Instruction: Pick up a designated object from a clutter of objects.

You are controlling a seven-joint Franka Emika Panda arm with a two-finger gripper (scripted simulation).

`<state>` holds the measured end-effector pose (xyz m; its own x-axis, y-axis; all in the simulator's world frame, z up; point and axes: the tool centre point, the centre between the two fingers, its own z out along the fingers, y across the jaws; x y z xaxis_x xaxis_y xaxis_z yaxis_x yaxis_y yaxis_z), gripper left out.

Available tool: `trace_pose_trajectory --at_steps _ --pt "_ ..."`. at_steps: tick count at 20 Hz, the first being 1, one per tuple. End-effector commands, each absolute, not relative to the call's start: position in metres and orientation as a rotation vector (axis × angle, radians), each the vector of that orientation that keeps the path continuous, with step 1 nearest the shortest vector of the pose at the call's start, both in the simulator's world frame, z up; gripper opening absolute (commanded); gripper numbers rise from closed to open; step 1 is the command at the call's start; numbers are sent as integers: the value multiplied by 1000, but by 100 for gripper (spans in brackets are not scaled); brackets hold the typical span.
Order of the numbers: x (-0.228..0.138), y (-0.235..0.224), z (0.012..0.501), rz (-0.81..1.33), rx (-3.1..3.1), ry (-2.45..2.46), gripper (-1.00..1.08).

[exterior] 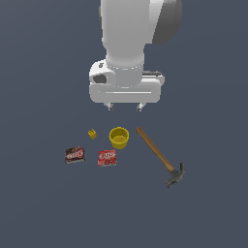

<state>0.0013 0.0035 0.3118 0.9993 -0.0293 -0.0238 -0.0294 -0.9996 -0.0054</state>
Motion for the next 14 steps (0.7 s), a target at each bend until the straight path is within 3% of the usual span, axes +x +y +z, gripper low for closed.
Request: trace_pose_trajectory --at_steps 1,14 --pt "1 3 312 37 -3135 46 100" --pt "4 13 328 -3 -3108 74 100"
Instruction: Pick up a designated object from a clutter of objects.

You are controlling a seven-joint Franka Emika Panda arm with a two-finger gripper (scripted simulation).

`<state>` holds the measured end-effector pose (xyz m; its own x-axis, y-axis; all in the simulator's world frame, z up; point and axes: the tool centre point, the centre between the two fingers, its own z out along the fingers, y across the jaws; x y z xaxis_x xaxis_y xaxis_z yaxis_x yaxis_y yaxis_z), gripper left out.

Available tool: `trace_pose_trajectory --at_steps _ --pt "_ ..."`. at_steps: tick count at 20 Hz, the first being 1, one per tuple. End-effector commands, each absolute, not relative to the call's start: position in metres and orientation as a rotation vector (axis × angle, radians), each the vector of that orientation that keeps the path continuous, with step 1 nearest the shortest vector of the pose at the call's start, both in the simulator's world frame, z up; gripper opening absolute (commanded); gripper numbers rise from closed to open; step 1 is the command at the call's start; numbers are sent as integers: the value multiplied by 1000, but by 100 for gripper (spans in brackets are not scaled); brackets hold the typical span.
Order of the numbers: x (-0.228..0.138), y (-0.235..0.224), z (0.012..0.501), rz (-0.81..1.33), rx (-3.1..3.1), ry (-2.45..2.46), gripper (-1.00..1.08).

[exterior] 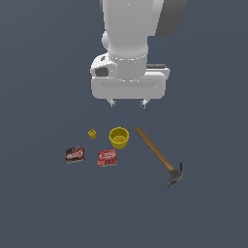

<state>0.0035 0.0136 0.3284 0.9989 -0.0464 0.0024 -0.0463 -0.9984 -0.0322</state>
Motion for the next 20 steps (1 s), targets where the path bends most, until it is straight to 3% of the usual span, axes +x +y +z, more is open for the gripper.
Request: trace_pose_trajectory --at_steps 1,11,20 --pt "4 13 327 -3 -3108 81 100" --pt "21 -14 297 5 -3072 329 100" --pt "44 -75 232 20 -2959 830 100"
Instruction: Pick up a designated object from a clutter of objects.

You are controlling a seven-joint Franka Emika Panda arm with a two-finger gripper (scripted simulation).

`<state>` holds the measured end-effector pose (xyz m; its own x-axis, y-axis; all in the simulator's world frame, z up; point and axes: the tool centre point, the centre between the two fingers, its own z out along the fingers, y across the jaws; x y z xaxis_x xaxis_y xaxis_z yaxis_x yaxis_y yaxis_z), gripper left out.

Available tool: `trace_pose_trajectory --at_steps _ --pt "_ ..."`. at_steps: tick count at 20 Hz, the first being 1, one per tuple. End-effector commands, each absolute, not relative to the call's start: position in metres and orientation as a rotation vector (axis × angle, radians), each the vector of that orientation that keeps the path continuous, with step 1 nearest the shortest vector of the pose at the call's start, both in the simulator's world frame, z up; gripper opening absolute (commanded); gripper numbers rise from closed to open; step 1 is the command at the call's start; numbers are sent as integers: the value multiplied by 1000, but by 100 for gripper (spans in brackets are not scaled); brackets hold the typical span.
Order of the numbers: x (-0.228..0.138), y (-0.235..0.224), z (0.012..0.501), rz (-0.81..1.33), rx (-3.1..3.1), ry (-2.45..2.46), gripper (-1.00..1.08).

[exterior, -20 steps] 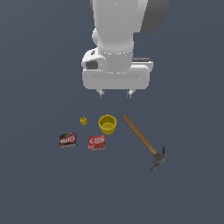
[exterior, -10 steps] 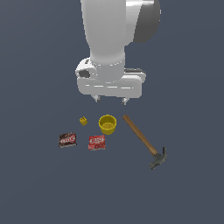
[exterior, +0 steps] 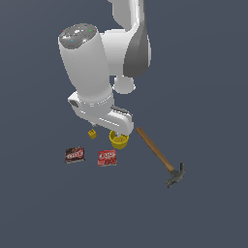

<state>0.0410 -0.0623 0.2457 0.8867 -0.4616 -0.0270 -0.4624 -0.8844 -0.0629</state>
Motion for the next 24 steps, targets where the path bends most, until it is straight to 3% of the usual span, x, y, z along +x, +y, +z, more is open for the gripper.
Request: trace_pose_trajectory --at_steps 1,14,24 --pt "46 -84 224 22 -2939 896 100" --pt "46 -197 111 19 -2623 1670 100" --pt "33 -241 70 2 -2467 1940 100"
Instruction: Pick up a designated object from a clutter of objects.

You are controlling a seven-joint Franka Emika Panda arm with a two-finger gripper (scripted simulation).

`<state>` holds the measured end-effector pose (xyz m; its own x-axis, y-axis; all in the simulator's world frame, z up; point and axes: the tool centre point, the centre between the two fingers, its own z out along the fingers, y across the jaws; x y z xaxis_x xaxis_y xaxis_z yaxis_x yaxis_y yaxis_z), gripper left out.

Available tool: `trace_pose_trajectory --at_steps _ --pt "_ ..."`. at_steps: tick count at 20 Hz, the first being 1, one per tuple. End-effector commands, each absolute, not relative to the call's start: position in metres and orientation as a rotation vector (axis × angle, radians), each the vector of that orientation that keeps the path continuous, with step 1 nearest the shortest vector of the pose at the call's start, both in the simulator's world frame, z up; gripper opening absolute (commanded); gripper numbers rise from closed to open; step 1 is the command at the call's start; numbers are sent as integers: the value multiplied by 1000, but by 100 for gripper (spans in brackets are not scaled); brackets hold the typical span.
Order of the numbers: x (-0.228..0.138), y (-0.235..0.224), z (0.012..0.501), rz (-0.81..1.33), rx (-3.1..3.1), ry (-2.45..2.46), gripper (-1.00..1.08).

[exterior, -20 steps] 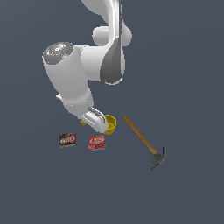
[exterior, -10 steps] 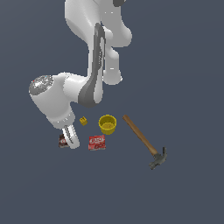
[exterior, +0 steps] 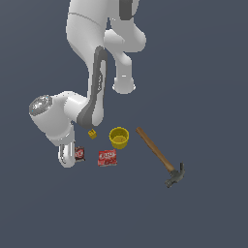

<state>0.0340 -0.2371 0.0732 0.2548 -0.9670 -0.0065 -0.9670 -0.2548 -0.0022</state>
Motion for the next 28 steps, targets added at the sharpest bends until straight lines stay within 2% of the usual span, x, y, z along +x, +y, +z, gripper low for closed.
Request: trace_pose_trajectory --at_steps 1,8,22,23,28 --pt "32 -243 68 1 -2461 1950 100" --pt "32 -244 63 2 -2458 1956 100" --pt "31 -245 16 0 -2452 1964 100" --pt "31 -245 16 0 -2452 1964 -100" --pt "31 -245 16 0 -2452 1964 -100"
